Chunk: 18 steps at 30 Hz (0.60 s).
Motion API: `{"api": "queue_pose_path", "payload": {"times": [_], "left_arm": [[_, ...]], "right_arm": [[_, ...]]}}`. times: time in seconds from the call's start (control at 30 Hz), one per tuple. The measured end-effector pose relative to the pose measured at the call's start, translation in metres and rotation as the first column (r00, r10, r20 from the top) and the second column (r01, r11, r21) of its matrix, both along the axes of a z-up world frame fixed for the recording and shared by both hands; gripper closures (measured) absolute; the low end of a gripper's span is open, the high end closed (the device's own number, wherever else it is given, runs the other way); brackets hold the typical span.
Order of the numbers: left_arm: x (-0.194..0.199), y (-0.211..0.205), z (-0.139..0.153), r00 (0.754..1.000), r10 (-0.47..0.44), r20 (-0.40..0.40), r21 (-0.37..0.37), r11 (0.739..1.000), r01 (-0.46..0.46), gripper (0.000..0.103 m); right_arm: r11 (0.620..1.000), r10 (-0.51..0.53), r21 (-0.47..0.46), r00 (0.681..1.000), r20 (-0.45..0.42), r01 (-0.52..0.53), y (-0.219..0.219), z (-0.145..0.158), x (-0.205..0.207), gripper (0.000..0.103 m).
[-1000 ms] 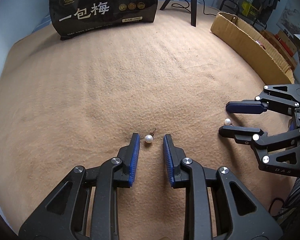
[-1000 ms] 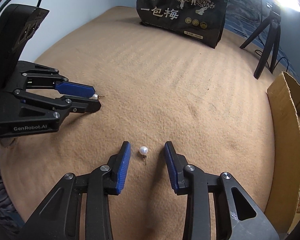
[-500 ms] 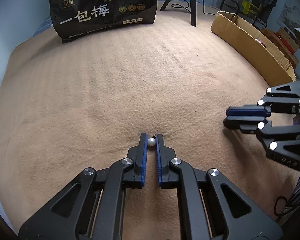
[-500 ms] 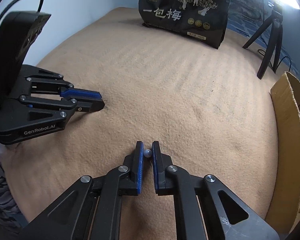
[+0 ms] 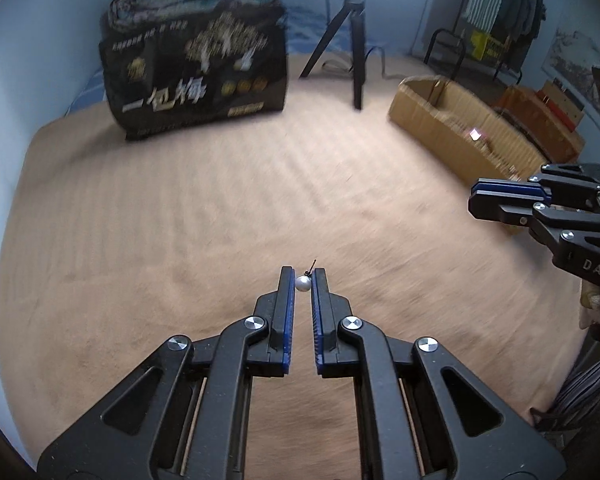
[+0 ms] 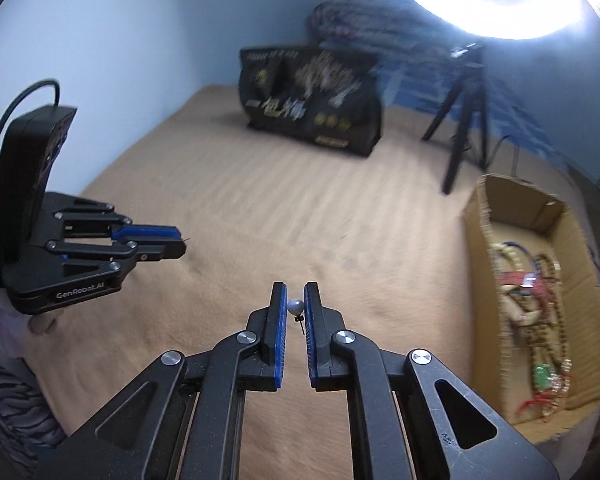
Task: Organize jewelry
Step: 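Carry both pearl earrings over the box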
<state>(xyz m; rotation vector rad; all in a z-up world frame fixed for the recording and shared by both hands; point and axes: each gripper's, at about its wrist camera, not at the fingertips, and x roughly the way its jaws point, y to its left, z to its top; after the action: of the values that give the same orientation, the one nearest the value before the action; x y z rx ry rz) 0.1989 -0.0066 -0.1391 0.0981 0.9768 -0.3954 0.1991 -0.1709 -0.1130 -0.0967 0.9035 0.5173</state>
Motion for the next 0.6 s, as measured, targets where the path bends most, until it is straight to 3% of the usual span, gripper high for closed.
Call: {"api": "queue_pose_path", "payload": {"times": [0.3, 0.6], "left_arm": [[-0.001, -0.053, 0.041, 0.996, -0.054, 0.071, -0.09, 0.994, 0.061, 0.097], [0.002, -0.115, 0.058, 0.991, -0.096, 0.097, -0.14, 0.984, 0.109, 0.097]], "right_arm": [[0.985, -0.168, 0.039, 0.983, 0.071, 0.166, -0.079, 0.034, -0.004, 0.096], [0.936, -0.351, 0.065, 0.932, 0.091, 0.346, -0.17, 0.043, -0.008, 0.096]]}}
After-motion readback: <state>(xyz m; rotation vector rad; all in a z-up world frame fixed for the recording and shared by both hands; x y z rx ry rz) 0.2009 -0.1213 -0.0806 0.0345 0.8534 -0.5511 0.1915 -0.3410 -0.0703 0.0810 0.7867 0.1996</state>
